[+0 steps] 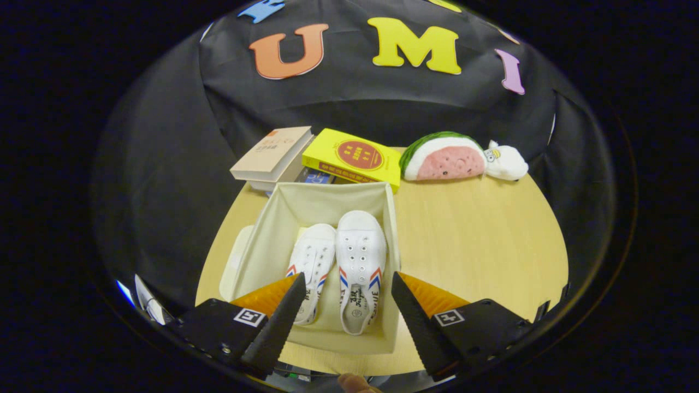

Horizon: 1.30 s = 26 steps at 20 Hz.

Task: Open the storage box then place both shoes into the box .Put the left shoe in first, then the right shoe, with the right side of both shoes facing outward in a uniform manner.

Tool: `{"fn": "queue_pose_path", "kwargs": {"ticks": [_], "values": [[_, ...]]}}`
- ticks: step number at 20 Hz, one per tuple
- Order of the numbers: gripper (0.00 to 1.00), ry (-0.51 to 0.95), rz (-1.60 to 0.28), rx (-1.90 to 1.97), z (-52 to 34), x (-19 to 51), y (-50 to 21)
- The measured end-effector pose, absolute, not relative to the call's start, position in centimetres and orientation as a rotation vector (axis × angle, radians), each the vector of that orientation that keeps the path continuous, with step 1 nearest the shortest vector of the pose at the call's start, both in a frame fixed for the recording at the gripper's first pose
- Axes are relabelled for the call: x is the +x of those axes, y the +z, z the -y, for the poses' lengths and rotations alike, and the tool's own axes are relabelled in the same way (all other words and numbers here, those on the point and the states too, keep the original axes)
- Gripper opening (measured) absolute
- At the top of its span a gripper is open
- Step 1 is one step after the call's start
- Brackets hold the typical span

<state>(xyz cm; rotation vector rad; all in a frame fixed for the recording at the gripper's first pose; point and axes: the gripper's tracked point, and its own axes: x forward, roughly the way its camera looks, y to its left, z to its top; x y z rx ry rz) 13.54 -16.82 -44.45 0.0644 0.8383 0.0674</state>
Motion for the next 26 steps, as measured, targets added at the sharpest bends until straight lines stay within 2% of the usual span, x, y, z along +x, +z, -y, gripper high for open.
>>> {"fn": "queue_pose_path", "kwargs": {"ticks": [10, 19, 26], "values": [[0.95, -0.007, -0.647, 0.057, 23.0, 8.6, -35.7], [0.94, -0.034, -0.240, 0.039, 28.3, 6.4, -22.9], [0.95, -0.059, -0.157, -0.008, 31.0, 5.0, -19.4]]}}
